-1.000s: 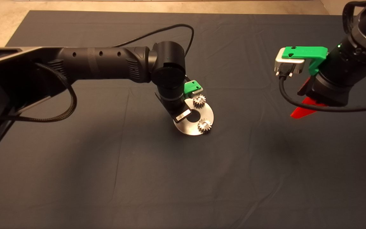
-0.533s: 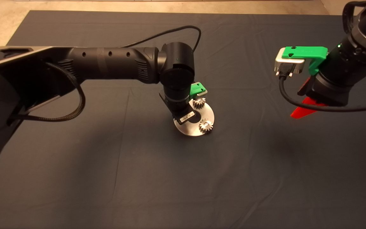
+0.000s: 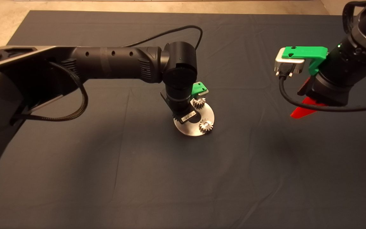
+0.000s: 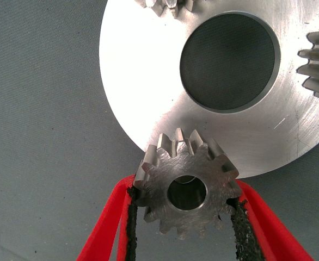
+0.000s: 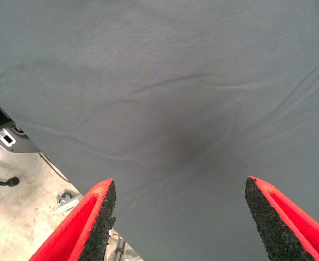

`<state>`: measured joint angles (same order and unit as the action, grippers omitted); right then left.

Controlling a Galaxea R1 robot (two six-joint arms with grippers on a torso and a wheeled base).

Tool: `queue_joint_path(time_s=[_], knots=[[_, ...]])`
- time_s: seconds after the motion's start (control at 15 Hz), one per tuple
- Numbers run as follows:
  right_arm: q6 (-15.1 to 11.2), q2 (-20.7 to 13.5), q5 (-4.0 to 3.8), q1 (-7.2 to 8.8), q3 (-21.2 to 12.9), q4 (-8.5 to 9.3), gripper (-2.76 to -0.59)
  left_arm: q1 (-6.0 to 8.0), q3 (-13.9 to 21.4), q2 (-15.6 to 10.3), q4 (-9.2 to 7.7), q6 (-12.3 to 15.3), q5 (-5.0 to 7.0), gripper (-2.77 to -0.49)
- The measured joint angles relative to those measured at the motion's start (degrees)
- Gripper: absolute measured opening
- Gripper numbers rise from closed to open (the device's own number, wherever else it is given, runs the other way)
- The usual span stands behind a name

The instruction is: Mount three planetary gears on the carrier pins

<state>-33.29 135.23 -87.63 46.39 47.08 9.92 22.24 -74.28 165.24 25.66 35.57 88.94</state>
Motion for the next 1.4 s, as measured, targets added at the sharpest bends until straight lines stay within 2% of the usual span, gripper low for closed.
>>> queue_joint_path(time_s=[0.27, 0.4, 1.0, 1.4], knots=[[0.0, 0.0, 0.00, 0.69, 0.0, 0.00, -1.60, 0.00, 0.0, -0.1, -0.01, 0.0, -0.05, -2.30], [0.0, 0.0, -0.02, 1.27, 0.0, 0.00, -1.60, 0.00, 0.0, -0.3, -0.17, 0.0, -0.53, -2.30], [0.0, 0.0, 0.00, 1.27, 0.0, 0.00, -1.60, 0.00, 0.0, -0.4, -0.20, 0.9, -0.55, -2.30], [0.0, 0.0, 0.00, 1.27, 0.0, 0.00, -1.60, -0.35, 0.2, -0.9, -0.22, 1.2, -1.16, -2.30]])
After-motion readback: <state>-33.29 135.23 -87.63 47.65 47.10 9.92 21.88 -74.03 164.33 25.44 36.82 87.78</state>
